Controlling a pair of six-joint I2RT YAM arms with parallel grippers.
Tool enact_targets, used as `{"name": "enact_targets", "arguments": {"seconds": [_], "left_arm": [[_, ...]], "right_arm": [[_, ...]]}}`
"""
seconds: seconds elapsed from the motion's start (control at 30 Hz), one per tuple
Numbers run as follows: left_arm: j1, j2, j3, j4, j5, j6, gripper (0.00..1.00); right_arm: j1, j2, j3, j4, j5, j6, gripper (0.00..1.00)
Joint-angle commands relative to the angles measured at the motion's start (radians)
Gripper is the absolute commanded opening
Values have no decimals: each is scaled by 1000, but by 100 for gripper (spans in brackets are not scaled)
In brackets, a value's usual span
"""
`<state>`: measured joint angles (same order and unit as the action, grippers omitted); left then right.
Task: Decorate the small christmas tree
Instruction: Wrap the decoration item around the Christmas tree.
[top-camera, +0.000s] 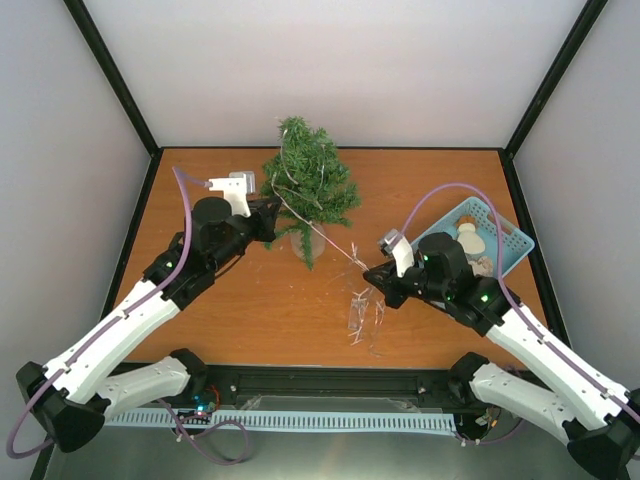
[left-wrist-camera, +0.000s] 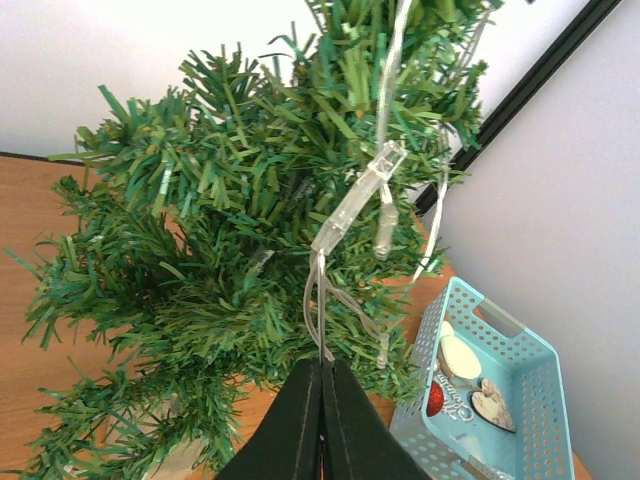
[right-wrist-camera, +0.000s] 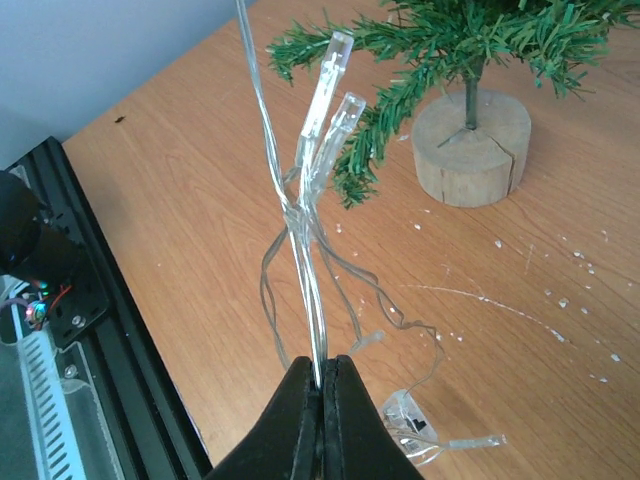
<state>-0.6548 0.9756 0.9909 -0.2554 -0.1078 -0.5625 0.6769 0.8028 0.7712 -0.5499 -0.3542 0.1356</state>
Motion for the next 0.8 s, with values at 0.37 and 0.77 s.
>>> {"name": "enact_targets", "arguments": {"seconds": [0.37,0.77], "left_arm": [[50,-27,13,16,75,-27,9],[50,-175,-13,-13,259,164,56]], "right_arm": [[55,56,67,121,29,-86,3],[55,58,20,294,43,-78,3]]}}
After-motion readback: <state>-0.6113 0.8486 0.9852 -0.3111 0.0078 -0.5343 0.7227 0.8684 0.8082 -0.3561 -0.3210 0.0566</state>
